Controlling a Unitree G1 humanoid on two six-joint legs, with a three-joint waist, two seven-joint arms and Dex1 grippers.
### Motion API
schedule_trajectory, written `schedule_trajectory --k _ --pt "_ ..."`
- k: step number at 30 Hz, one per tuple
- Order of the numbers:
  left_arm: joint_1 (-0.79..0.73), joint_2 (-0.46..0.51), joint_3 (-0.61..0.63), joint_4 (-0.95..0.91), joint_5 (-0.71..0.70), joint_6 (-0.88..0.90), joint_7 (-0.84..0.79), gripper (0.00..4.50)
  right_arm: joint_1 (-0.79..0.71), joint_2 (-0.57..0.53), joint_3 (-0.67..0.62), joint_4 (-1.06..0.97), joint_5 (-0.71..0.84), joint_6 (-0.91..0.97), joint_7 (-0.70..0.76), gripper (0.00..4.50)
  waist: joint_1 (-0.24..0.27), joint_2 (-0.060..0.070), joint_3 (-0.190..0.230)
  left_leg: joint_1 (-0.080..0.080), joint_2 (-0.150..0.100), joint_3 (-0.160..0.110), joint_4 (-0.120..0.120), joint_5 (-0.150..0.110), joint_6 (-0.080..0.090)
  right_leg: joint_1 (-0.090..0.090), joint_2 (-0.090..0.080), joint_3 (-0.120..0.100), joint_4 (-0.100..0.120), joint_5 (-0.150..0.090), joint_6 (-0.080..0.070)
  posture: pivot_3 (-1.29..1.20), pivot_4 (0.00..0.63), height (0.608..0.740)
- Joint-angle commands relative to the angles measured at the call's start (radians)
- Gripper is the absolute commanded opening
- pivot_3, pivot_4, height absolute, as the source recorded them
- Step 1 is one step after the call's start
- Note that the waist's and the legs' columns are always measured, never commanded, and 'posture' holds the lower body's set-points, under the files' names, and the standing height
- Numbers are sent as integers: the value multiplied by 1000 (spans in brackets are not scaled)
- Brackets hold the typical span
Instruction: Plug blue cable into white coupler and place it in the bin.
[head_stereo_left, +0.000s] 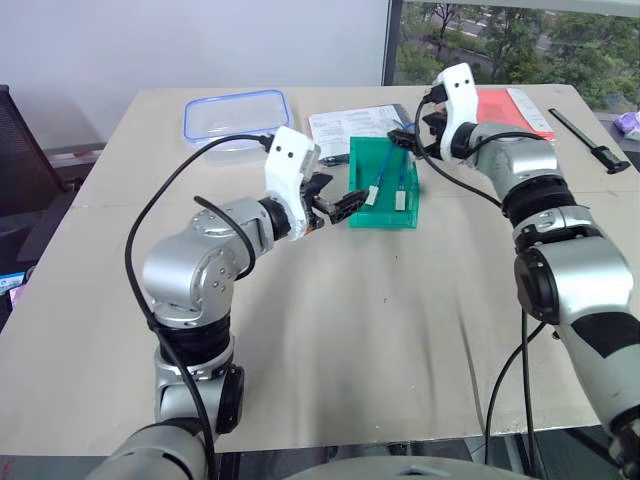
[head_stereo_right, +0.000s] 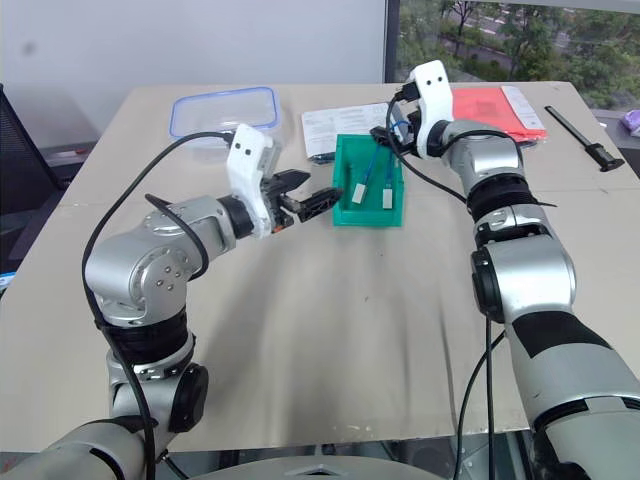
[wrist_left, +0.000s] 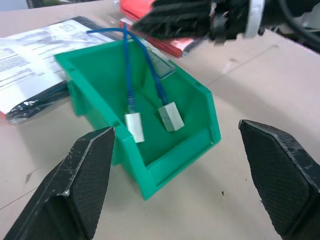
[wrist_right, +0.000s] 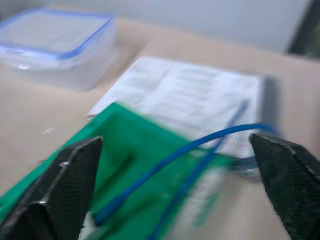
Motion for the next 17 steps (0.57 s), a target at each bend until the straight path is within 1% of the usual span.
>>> schedule_trajectory --k 1,3,4,6,7,9,11,13,15,17 --pt "91 61 14 -110 -4 -66 2 4107 164 -91 -25 -304 36 104 95 4462 2 0 0 0 0 0 0 0 0 0 -1 0 0 0 0 0 150 736" --pt "168 115 3 -141 22 -118 2 4107 312 -144 -36 -533 71 173 133 4462 5 0 0 0 0 -1 -1 0 -1 0 -1 0 -1 0 0 0 150 736" --pt "235 139 7 -158 46 -180 2 4107 429 -178 -58 -688 119 183 182 4462 4 0 0 0 0 -1 -2 0 -1 1 -1 0 -1 -1 1 0 150 736" --pt "381 130 53 -168 66 -282 15 4107 629 -192 -151 -912 211 186 190 4462 7 1 0 0 0 -2 -4 1 -2 0 -1 0 -1 -1 1 0 150 736" --pt "468 134 65 -165 89 -361 8 4107 727 -197 -186 -996 241 186 189 4462 5 1 0 3 1 -1 -4 -1 -5 1 -1 1 -1 -1 2 0 150 736" --pt "601 149 62 -161 121 -480 -18 4107 861 -197 -224 -1095 269 172 187 4462 -1 1 0 3 1 0 -4 -1 -5 0 -1 2 0 -1 2 0 150 736" --pt "738 162 41 -160 154 -593 -44 4107 1012 -211 -230 -1152 247 70 232 4462 -1 1 0 4 2 0 -3 -1 -5 0 -1 2 1 -2 2 0 150 736" --pt "822 160 28 -149 175 -669 -47 4107 1122 -234 -208 -1149 189 -66 277 4462 2 1 0 5 2 -1 -3 -3 -3 1 0 2 1 -2 1 0 150 736" --pt "889 164 9 -132 192 -736 -65 4107 1201 -238 -201 -1110 176 -145 316 4462 6 1 0 5 2 -1 0 -4 0 2 -1 2 0 -4 -2 0 150 736" --pt "925 168 -3 -115 199 -782 -80 4107 1249 -243 -189 -1079 167 -198 353 4462 7 1 0 5 2 0 1 -4 -1 2 -1 2 0 -4 -2 0 150 736"
